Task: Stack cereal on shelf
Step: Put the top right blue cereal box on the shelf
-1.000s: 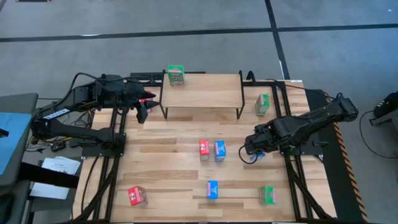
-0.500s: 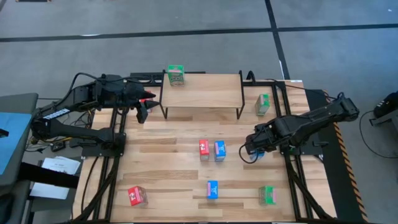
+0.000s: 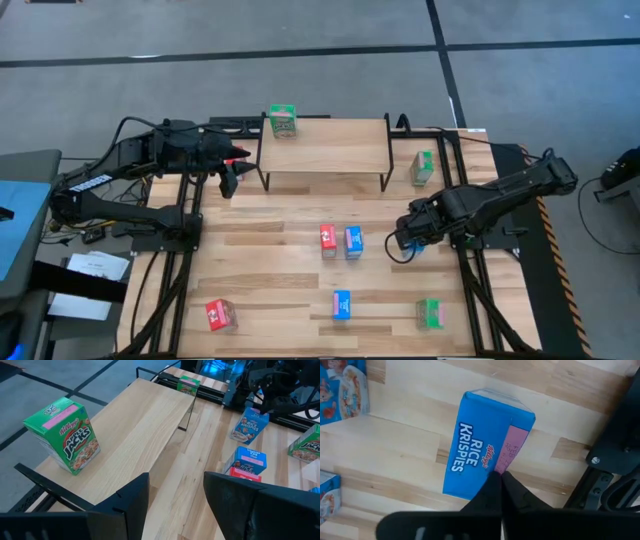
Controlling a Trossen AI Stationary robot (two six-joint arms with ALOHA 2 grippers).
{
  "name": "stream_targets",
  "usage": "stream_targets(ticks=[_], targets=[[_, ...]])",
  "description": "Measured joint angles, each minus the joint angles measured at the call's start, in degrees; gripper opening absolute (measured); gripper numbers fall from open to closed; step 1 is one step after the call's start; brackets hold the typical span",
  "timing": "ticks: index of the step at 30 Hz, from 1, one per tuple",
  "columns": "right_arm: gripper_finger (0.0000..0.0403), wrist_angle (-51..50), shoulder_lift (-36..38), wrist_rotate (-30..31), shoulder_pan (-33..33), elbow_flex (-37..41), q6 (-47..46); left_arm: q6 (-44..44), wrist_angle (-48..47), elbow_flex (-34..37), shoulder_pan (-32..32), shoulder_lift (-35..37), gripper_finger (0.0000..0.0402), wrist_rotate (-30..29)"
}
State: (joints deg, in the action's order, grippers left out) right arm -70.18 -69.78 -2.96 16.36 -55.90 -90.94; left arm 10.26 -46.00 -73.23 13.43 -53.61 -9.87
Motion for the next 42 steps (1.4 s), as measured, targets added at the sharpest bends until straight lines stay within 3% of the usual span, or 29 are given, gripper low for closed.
stream_targets(ticks=[15, 21, 28, 42], targets=[[0.0005, 0.9, 6.4, 0.9, 0.0, 0.0, 0.6, 0.0, 0.0, 0.0, 0.0, 0.0, 0.0176, 0.0], [0.0005, 6.6, 10.4, 2.0, -1.2, 0.0, 3.1, 0.0, 0.0, 0.0, 0.0, 0.0, 0.0176, 0.0], [0.0005, 11.0, 13.3, 2.1, -4.8, -1.1, 9.1, 0.9, 0.0, 0.0, 0.0, 0.0, 0.0176, 0.0], [0.0005, 10.6, 11.0, 3.1, -16.4, -13.3, 28.0, 1.7, 0.0, 0.0, 0.0, 0.0, 0.0176, 0.0]])
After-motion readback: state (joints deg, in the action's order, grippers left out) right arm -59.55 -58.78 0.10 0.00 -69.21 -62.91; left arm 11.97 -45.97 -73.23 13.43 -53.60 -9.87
